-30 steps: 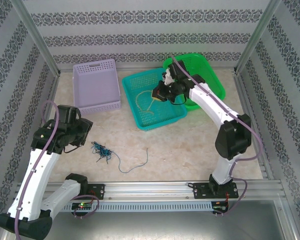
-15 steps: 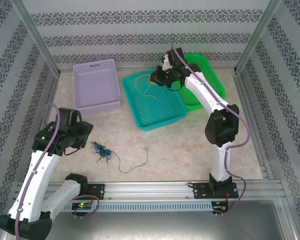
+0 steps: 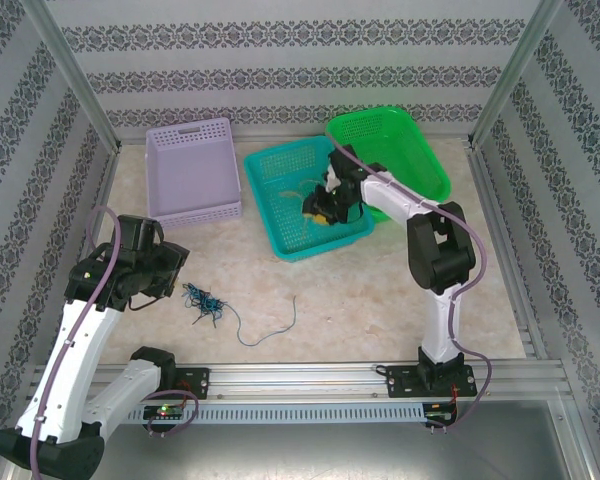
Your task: Untangle the cables
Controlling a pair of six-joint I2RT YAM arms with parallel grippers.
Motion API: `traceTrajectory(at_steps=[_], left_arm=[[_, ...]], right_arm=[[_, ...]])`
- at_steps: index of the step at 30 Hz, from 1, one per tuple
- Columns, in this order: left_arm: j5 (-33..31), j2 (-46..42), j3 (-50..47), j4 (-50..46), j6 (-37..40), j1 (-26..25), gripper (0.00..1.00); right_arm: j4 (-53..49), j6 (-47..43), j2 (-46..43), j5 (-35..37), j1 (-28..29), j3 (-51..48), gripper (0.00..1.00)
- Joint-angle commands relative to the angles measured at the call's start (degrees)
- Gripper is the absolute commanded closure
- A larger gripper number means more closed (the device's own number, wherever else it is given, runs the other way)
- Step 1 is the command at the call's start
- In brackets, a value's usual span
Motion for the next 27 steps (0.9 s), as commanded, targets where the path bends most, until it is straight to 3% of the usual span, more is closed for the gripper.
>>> traceTrajectory(at_steps=[1,5,9,11,14,19,22,27], left_arm=[[1.23,-0.7,-0.71,-1.97,0.61,0.8,0.5],[2.02,-0.53,-2.02,-1.83,0.71,0.76,0.46],[3.52,0.29,-4.71,-0.76,0.71,0.75,0.32],[4.44,0.96,-7.04,-0.13,0.71,0.79,0.25],[7.21,2.88,-11.77,2.82,1.06,0.99,0.23],[7.93,7.83,-18.44,9.97,3.12,1.89,0.25],[7.62,11.5,-20.96,12.9,5.88,3.02,0.31],[6.21,16.05,-23.73,13.33,9.63,3.14,0.39]], right_arm=[[-0.09,-1.02,-10.22,1.09,0.6,-2.79,0.6],[-2.57,-1.63,-17.18,3.73,0.68,-2.77,0.55],[-5.03,-2.44,-21.48,5.72,0.53,-0.45,0.54],[-5.1,-2.74,-23.74,6.63,0.77,-0.41,0.56],[-4.13,-4.39,-27.39,7.48,2.83,-2.68,0.63],[0.35,-7.41,-32.01,6.62,12.31,-13.34,0.66],[0.67,-9.42,-32.67,6.4,19.21,-18.6,0.66],[-1.97,-16.11,-32.12,9.09,30.74,-24.4,0.56]])
